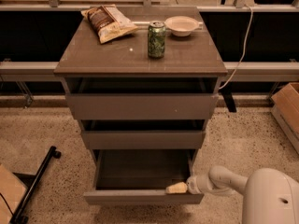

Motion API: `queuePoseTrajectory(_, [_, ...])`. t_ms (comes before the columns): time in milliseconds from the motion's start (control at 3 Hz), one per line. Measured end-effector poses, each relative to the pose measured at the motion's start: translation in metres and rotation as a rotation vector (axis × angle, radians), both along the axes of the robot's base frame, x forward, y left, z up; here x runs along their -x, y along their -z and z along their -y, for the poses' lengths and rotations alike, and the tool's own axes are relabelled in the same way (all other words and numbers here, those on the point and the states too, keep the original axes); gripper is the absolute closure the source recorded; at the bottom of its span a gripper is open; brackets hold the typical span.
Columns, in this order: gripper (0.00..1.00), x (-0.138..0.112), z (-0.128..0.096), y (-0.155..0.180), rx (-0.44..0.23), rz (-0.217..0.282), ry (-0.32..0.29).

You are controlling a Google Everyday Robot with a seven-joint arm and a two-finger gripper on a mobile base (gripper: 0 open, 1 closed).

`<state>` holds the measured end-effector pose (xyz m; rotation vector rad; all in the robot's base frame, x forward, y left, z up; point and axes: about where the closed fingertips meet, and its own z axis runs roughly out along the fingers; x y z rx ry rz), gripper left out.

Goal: Open bottom drawer

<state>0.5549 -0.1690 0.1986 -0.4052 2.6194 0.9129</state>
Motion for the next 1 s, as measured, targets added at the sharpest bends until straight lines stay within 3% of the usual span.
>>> queuePoseTrajectory(333, [0.00, 0.001, -0.002, 0.001, -0.002, -0.002, -0.002])
queuePoseTrajectory(667, [0.00, 0.003, -0.007, 0.004, 0.003, -0.019, -0.026])
queuePoseTrajectory(1000, [0.00, 0.016, -0.004, 0.011, 0.027, -0.075, -0.016])
